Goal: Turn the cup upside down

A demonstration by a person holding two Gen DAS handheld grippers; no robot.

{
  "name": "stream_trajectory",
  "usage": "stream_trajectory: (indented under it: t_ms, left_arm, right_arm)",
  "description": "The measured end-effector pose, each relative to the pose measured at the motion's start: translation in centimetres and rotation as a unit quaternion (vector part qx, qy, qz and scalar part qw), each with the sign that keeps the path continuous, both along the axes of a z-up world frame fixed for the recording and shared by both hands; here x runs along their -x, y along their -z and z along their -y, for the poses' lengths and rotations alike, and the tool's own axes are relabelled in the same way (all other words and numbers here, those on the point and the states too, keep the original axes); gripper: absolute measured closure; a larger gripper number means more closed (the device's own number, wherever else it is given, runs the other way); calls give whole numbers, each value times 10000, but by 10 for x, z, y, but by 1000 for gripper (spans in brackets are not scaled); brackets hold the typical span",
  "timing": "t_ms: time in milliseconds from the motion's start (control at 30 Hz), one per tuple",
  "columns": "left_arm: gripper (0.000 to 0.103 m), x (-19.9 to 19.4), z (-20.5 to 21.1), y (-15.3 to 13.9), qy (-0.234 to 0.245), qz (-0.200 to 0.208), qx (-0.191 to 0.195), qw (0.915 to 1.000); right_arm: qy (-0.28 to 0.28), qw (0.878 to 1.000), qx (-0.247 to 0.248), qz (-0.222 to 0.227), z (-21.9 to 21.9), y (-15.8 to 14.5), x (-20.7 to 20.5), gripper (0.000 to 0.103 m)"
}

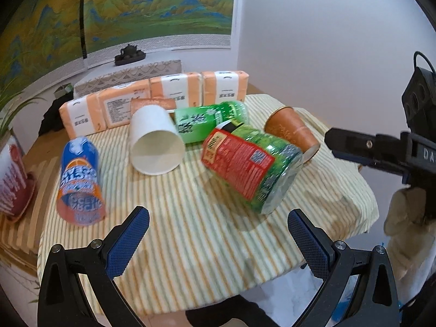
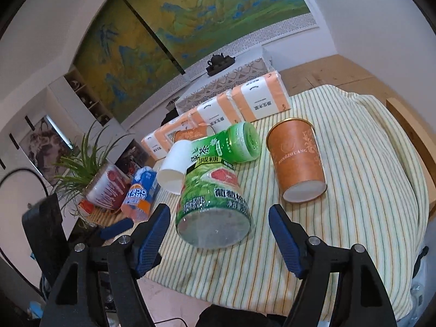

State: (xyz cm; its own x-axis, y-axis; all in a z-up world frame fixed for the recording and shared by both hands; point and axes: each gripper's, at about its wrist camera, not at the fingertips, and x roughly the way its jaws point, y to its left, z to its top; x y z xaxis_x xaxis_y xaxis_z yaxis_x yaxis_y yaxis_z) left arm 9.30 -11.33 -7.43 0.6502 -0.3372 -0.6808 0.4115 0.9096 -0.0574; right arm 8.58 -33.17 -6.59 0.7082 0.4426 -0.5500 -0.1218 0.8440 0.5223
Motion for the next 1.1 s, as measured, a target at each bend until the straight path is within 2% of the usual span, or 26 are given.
stream_trajectory:
  t_ms: [167, 300, 367, 900, 933, 1033, 1100]
  left_arm:
    - [0, 10, -21, 9, -175, -109, 22, 9998]
    - [0, 16, -38, 15, -301, -214, 72, 9993]
    - [0, 18, -43, 18, -341, -215, 49, 9992]
    - [0, 17, -65, 12, -554, -164, 146, 9982]
    - [0, 17, -67, 12, -569, -165, 161, 9981]
    - [0, 18, -72, 11, -606, -161, 201, 9978]
    - [0, 20, -75, 11, -633, -146, 222, 9976]
  right_arm:
    - [-79, 9995, 283, 75, -12, 1, -7, 22]
    - [-41, 9954, 799, 519, -36, 1, -3, 4]
    - [-37, 9930, 965, 676, -45, 4, -2, 2]
    - [-176, 9807, 1901, 426, -90, 38, -29, 2]
    - [-155, 9801, 1931, 434, -90, 39, -28, 3]
    - [-143, 9798, 1957, 389, -91, 40, -28, 16]
    - [-188, 9804, 1926, 365, -91, 40, -27, 17]
